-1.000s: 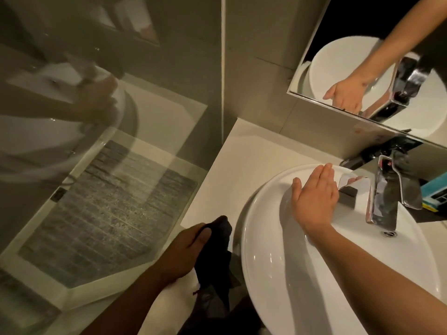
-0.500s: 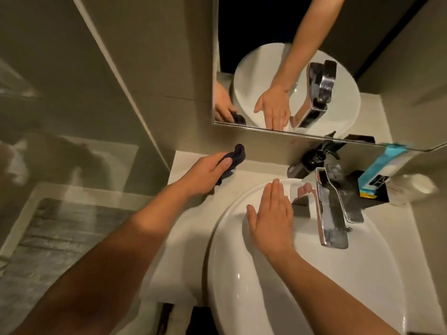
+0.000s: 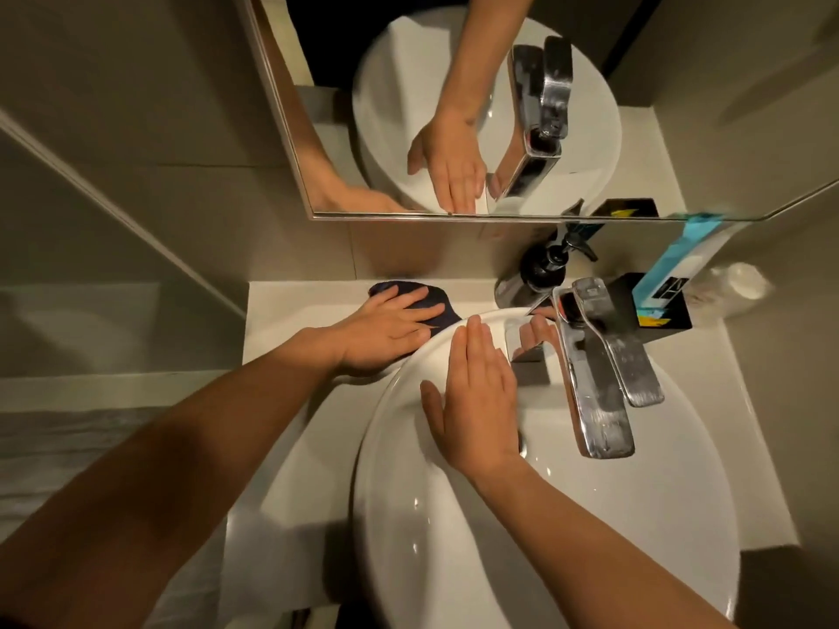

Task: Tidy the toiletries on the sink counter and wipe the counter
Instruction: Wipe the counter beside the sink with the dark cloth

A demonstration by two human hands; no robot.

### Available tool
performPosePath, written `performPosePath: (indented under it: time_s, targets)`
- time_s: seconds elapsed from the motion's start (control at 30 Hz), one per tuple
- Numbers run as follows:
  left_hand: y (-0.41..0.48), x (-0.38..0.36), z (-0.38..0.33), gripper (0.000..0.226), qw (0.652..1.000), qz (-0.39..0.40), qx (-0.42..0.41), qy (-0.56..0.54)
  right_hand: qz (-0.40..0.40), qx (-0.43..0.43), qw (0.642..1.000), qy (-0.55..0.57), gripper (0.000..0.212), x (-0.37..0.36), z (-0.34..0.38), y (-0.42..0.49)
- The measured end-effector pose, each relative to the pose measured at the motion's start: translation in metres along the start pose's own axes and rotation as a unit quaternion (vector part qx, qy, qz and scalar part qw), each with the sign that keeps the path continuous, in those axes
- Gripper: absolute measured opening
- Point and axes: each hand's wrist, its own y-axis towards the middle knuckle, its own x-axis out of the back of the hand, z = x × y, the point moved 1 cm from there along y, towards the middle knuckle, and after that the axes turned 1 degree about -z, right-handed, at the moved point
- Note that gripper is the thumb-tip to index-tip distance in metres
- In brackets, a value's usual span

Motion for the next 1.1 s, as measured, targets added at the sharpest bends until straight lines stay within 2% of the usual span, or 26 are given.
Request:
performPosePath:
  time_s: [0.13, 0.23, 0.33, 0.43, 0.6, 0.7, 0.8, 0.93, 1.1]
  targets:
    - [-0.023, -0.007, -0.003, 0.077, 1.000, -0.010, -0.005, 0.022, 0.006, 0.006, 1.000, -0.015, 0.079, -0.001, 0.000, -0.001]
    - [-0.041, -0.013, -0.009, 0.077, 0.999, -0.021, 0.008, 0.033, 0.002, 0.009, 1.000, -0.016, 0.078, -0.001, -0.001, -0.001]
    - [-0.061, -0.024, -0.013, 0.063, 0.999, -0.034, 0.033, 0.021, -0.005, 0.007, 1.000, -0.002, 0.078, -0.001, 0.000, -0.002]
    - [-0.081, -0.049, -0.009, 0.036, 0.994, -0.078, 0.034, 0.067, -0.006, 0.005, 1.000, 0.000, 0.077, -0.002, 0.000, -0.003]
    - [-0.115, -0.078, -0.017, 0.039, 0.986, -0.125, 0.105, -0.013, -0.014, 0.008, 1.000, 0.005, 0.077, -0.003, -0.001, -0.004]
    - [-0.136, -0.080, -0.032, 0.047, 0.974, -0.131, 0.152, -0.103, -0.017, 0.011, 1.000, 0.005, 0.077, -0.004, -0.001, -0.005]
    - [-0.154, -0.089, -0.045, 0.048, 0.972, -0.129, 0.166, -0.108, -0.022, 0.014, 1.000, 0.000, 0.077, -0.003, -0.001, -0.005]
    - [-0.176, -0.109, -0.059, 0.050, 0.952, -0.149, 0.205, -0.169, -0.026, 0.022, 0.999, -0.001, 0.078, -0.003, -0.002, -0.006]
    - [-0.199, -0.134, -0.079, 0.049, 0.948, -0.164, 0.221, -0.161, -0.031, 0.033, 0.999, 0.006, 0.076, -0.002, -0.002, -0.006]
